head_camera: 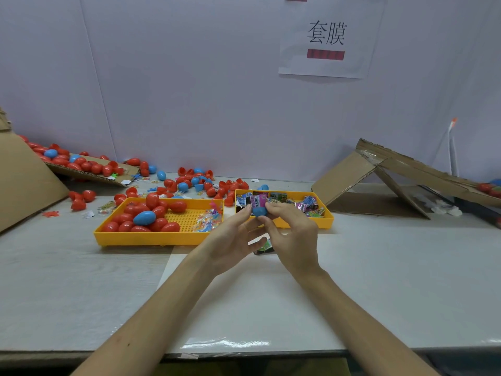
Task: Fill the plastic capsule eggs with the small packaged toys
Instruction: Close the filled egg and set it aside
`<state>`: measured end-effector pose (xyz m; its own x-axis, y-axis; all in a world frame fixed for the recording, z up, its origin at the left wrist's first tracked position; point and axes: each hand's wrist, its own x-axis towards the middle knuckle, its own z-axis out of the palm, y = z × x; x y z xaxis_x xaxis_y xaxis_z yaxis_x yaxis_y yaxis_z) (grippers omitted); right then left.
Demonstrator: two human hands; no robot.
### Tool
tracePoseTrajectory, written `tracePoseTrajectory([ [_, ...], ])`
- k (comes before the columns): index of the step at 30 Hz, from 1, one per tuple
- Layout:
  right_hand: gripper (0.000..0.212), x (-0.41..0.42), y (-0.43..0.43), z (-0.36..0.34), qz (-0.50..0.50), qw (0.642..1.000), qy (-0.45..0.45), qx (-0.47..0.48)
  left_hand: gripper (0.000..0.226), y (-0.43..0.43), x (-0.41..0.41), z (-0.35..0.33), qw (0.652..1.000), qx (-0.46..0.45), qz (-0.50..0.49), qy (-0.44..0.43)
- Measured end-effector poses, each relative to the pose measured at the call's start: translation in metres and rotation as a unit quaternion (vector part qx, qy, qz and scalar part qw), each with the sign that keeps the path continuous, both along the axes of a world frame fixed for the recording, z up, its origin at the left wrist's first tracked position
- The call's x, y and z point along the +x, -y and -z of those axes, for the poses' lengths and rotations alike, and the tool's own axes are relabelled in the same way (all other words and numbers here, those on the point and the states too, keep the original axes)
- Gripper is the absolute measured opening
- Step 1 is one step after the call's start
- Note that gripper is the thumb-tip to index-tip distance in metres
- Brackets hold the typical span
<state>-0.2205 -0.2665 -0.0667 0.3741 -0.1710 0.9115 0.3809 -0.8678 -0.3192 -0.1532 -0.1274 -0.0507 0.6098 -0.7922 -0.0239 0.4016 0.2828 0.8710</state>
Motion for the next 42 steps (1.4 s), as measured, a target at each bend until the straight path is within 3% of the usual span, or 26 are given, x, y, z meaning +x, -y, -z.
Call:
tracePoseTrajectory([
  [16,0.034,-0.004,-0.003,-0.005,-0.021,0.999,-0.014,0.020,0.041,0.000,-0.011,-0.009,0.999,-0.001,0.029,0.037],
  [32,0.021,0.000,0.001,0.000,0.012,1.000,-0.002,0.002,0.045,0.003,-0.012,-0.007,0.998,-0.004,0.003,0.060],
  [42,0.031,-0.004,-0.003,-0.005,0.010,1.000,-0.018,0.022,0.044,0.004,-0.014,-0.008,0.999,-0.020,0.010,0.050],
])
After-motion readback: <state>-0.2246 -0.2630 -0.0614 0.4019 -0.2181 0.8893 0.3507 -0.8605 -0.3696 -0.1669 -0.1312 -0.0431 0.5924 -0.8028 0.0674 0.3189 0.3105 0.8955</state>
